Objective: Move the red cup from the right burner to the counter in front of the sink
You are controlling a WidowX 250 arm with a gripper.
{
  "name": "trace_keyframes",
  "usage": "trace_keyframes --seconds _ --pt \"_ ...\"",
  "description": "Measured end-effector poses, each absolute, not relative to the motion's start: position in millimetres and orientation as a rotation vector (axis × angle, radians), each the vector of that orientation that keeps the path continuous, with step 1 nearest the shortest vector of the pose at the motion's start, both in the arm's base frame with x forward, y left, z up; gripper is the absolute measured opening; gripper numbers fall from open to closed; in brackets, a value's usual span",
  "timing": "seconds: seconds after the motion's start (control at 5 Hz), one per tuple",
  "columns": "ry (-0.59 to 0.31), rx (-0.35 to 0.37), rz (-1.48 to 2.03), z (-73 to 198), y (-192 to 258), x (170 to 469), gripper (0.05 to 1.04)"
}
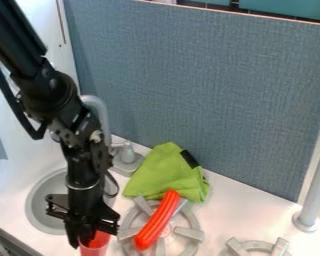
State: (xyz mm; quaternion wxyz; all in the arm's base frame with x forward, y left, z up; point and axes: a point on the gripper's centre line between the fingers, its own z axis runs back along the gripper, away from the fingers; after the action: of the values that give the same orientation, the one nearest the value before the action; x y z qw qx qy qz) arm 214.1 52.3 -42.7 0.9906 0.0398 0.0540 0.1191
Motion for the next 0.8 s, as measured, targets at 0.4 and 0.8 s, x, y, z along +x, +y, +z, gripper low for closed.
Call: trace_keyframes --seconds 0.4,0.8 --pt "-0.011 0.025 0.249 -74.5 85.4 226.3 0.104" --pt "-0.039 -0.046 0.305 -88.9 90.6 239.9 0.104"
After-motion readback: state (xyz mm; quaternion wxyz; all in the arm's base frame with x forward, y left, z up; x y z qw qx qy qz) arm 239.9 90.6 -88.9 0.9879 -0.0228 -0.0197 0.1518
